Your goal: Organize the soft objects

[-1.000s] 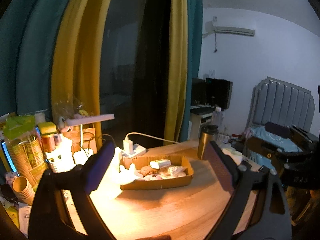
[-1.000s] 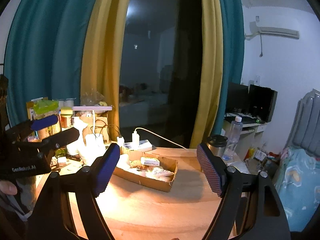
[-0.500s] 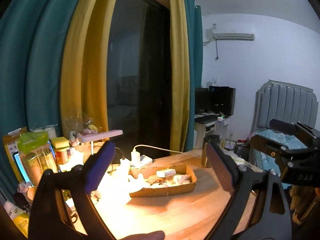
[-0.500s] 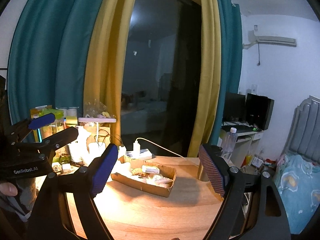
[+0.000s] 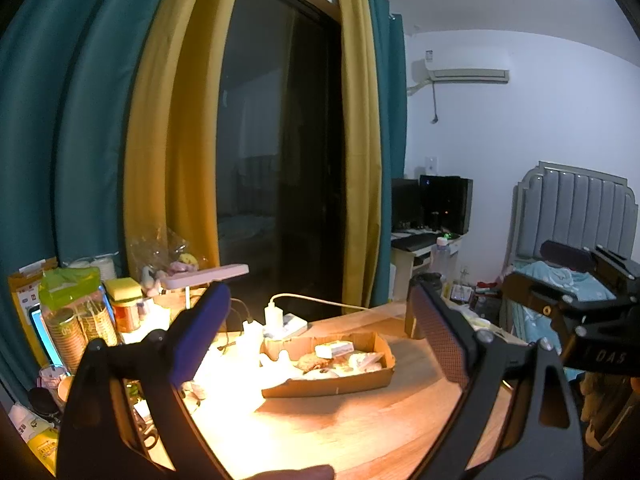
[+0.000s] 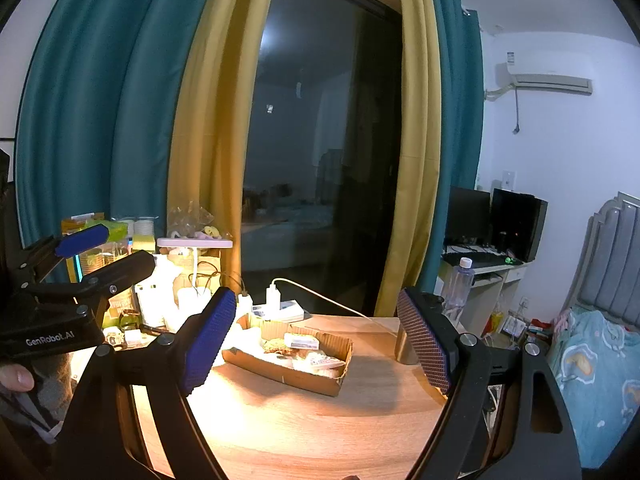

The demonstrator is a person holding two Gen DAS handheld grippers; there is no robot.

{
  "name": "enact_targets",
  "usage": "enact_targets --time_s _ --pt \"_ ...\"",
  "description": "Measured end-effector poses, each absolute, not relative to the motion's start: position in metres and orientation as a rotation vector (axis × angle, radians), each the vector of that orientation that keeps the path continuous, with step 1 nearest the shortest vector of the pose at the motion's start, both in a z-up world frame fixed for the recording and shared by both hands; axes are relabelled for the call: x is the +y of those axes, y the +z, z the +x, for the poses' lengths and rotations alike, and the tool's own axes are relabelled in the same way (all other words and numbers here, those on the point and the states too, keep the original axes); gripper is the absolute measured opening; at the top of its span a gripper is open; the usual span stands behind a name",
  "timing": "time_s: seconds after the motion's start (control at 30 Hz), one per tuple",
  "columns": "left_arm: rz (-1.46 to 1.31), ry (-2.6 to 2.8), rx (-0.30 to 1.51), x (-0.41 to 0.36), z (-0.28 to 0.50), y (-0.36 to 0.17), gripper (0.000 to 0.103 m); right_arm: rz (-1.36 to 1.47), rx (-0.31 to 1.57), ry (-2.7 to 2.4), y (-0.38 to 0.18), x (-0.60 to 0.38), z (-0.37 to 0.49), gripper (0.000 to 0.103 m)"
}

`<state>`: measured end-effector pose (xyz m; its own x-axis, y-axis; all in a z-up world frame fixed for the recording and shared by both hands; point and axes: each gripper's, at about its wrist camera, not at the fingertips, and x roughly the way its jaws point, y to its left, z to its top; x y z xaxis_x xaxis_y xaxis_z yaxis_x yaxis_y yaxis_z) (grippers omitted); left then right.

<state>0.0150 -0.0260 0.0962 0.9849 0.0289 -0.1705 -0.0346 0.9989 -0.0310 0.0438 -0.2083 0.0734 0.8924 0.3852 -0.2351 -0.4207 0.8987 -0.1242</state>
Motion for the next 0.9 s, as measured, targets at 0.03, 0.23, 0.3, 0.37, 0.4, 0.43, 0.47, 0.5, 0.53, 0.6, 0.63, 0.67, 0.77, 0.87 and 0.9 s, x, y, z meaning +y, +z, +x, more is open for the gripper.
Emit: enact_targets --time_s 0.03,0.23,0.3,0.37,0.4,0.43,0.47,0.5,0.53,0.6,0.63,0.67,0.77,0.87,0.9 --pt "-0.033 0.031 0.171 -0.0259 0.0150 0.0961 0.093 -0.174 0.207 0.420 0.0733 -0.2086 0.0439 0.085" --pt "-0.032 0.028 0.171 -0.0264 0.0145 0.0964 0.093 -0.172 0.209 0.420 0.0728 -0.2090 0.0455 0.085" --pt "-0.025 0.025 0.169 -0.0276 0.0145 0.0959 0.093 -0.173 0.208 0.421 0.0729 -0.2092 0.0456 0.085" --pt "-0.025 0.026 0.170 -0.0278 0.0147 0.0953 0.093 -0.173 0.209 0.420 0.0727 -0.2091 0.0457 0.085" --pt "-0.026 0.024 0.171 -0.0280 0.0148 0.0952 0.093 -0.172 0.208 0.420 0.0726 -0.2092 0.0455 0.085" --pt "-0.027 0.026 0.171 -0.0277 0.0148 0.0951 0.093 -0.172 0.208 0.420 0.0725 -0.2094 0.0456 0.085" --pt "-0.027 0.027 0.171 -0.0277 0.0148 0.0952 0.093 -0.171 0.209 0.421 0.0721 -0.2095 0.0459 0.085" --pt "-0.028 0.027 0.171 -0.0276 0.0151 0.0952 0.093 -0.172 0.209 0.420 0.0726 -0.2091 0.0457 0.085" --pt "-0.027 0.027 0.171 -0.0275 0.0151 0.0951 0.093 -0.172 0.209 0.420 0.0727 -0.2092 0.0457 0.085" --pt "-0.025 0.026 0.171 -0.0273 0.0152 0.0950 0.093 -0.172 0.209 0.420 0.0726 -0.2091 0.0457 0.085" --pt "-0.025 0.025 0.172 -0.0268 0.0153 0.0951 0.093 -0.172 0.209 0.420 0.0725 -0.2091 0.0456 0.085" --pt "-0.026 0.025 0.171 -0.0277 0.0150 0.0950 0.093 -0.172 0.209 0.420 0.0724 -0.2091 0.0456 0.085" --pt "-0.024 0.025 0.172 -0.0276 0.0154 0.0947 0.093 -0.172 0.209 0.419 0.0724 -0.2090 0.0457 0.085" --pt "-0.023 0.025 0.172 -0.0277 0.0155 0.0947 0.093 -0.171 0.209 0.418 0.0724 -0.2094 0.0460 0.085" --pt "-0.023 0.025 0.172 -0.0277 0.0156 0.0947 0.093 -0.171 0.209 0.419 0.0725 -0.2095 0.0461 0.085"
